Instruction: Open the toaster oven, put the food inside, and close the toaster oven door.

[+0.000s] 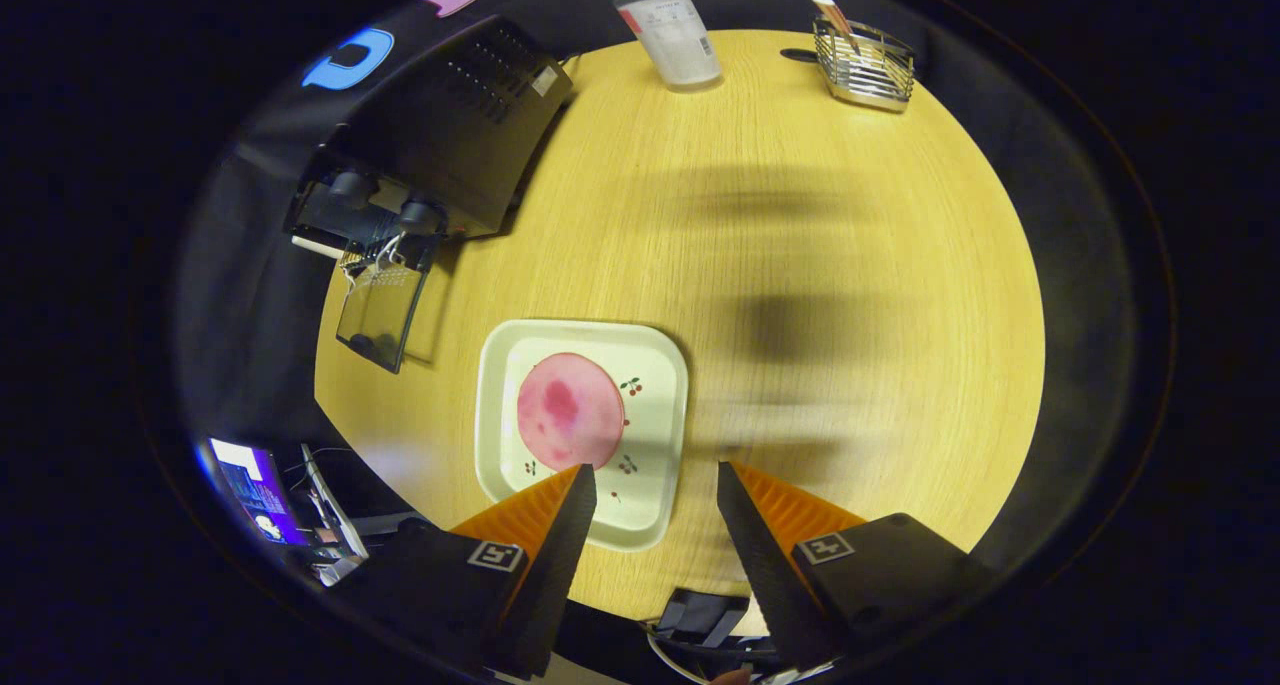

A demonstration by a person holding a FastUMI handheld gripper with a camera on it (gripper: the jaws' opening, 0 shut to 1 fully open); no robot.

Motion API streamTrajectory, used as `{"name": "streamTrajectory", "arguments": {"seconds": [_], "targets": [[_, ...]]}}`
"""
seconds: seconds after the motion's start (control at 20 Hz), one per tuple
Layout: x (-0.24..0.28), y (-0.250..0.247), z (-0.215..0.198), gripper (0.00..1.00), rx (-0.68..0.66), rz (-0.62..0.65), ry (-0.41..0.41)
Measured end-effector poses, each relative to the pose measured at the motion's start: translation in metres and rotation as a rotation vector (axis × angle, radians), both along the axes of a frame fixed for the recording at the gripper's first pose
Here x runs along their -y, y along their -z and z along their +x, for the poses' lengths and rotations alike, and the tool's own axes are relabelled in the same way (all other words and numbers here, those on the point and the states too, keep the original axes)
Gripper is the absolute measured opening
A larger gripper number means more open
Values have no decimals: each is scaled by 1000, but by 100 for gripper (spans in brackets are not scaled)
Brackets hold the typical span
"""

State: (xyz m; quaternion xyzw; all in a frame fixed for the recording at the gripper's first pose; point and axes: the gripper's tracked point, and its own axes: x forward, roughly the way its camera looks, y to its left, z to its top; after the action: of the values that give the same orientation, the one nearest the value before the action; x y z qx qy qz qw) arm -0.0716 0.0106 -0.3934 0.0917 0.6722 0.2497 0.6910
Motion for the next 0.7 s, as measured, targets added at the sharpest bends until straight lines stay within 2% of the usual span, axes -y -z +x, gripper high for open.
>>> {"name": "streamTrajectory", "arguments": {"seconds": [0.05, 0.2, 0.35, 0.5, 0.55, 0.7], "targets": [[-1, 5, 0, 83, -15, 4, -3], [-10, 11, 9, 64, -47, 25, 30], [0, 17, 7, 16, -42, -35, 5], [-9, 18, 8, 11, -54, 29, -4], [-13, 16, 8, 7, -88, 80, 33], [-15, 10, 7, 5, -193, 232, 184]]}}
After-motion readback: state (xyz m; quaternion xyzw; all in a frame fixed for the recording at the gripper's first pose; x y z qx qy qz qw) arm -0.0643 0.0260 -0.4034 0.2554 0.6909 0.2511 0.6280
